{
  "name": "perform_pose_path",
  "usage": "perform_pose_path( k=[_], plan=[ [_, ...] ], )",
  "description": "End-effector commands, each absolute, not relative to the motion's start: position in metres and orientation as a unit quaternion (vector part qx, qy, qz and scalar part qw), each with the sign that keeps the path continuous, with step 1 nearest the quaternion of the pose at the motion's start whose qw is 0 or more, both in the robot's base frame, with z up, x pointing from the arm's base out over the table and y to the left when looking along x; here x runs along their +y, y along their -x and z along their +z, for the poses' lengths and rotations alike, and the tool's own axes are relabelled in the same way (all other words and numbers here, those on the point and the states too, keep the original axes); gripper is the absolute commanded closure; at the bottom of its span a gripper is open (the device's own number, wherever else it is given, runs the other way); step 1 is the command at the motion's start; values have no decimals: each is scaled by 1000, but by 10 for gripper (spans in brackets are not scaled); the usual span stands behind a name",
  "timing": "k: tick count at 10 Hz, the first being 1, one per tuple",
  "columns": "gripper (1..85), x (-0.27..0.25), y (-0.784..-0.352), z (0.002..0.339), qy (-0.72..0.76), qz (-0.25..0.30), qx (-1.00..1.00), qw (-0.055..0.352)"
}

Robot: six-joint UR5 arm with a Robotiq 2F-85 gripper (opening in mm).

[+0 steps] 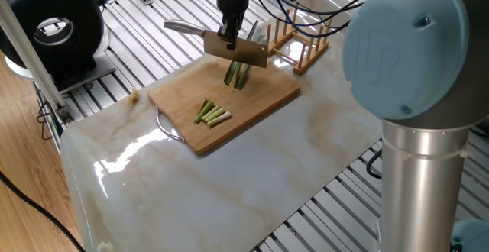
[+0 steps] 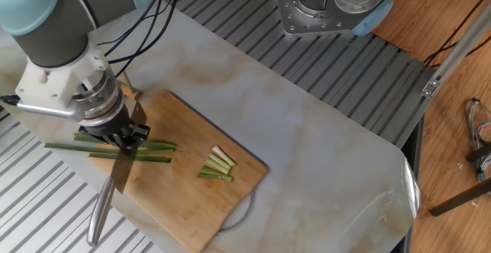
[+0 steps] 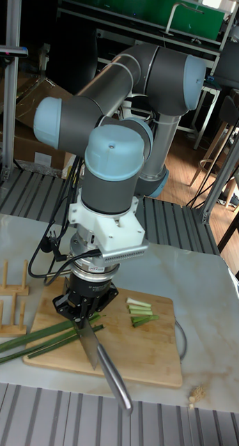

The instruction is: Chop the green garlic

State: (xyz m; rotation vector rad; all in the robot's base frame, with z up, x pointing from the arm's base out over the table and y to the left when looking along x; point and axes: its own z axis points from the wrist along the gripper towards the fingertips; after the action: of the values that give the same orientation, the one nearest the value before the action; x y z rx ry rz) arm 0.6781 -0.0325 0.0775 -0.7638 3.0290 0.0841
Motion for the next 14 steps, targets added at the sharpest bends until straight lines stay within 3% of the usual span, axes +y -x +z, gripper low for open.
perform_pose_path(
  k=[1,14],
  plan=[
    [843,-32,-679,77,242,30,970,11],
    [843,-26,-681,63,236,38,971,19]
  ],
)
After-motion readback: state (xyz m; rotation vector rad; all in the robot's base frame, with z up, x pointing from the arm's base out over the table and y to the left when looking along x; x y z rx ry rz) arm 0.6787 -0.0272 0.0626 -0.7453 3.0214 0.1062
